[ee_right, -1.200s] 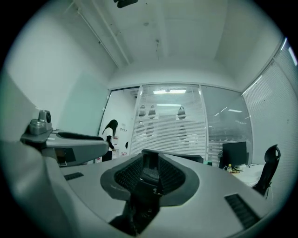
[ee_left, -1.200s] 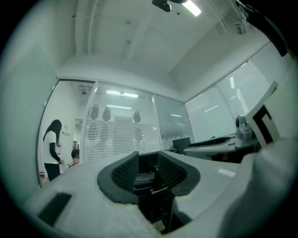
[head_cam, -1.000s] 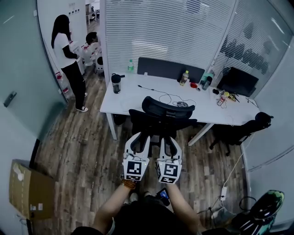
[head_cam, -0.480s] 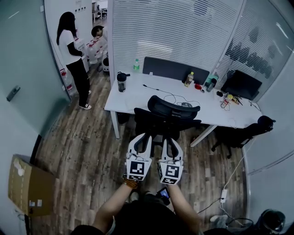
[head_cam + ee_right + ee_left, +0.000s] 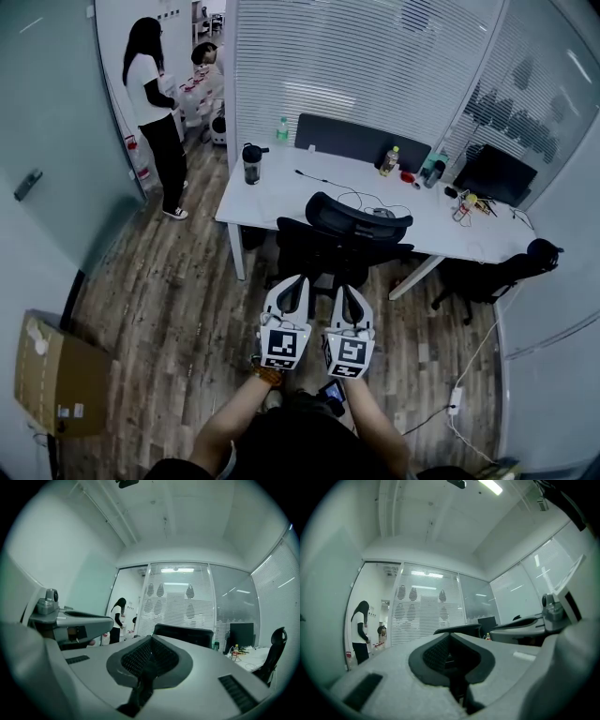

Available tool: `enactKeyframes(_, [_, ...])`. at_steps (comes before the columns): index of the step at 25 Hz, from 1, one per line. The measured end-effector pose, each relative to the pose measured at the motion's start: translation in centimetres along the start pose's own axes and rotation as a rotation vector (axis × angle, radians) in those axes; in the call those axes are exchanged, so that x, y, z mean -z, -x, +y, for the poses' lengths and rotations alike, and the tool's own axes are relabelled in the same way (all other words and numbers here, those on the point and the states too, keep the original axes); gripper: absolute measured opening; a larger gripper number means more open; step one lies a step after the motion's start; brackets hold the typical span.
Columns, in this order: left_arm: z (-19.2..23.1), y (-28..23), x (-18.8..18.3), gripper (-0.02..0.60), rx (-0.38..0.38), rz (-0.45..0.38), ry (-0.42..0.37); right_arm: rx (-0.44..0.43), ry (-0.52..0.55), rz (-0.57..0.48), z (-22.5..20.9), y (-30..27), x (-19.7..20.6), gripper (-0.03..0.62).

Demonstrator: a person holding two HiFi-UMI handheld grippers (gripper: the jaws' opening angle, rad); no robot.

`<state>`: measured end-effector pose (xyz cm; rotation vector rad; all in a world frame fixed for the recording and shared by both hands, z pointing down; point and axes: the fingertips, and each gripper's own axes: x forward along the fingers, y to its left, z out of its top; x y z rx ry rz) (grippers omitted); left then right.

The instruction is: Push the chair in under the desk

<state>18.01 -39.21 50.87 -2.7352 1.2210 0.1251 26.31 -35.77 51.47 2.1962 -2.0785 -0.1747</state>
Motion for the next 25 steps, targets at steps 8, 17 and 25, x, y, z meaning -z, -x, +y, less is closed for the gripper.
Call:
enactKeyframes(8, [0.0,0.6,0.1,0.0,-0.003,0.002,0.001,-0.019,-0.004,0.016,0.6,0.4,0.6,0.0])
enactKeyframes(17, [0.0,1.5,0.8,0.0,-0.003,0.014,0.001,-0.042,-0.009,0.022,1.6,1.0,1.0,-0.002])
enactKeyframes(25, [0.4,1.5,2.1,0.0,-0.012,0.034,0.003,-0.062,-0.017,0.033,1.9,0.6,2.0,-0.002])
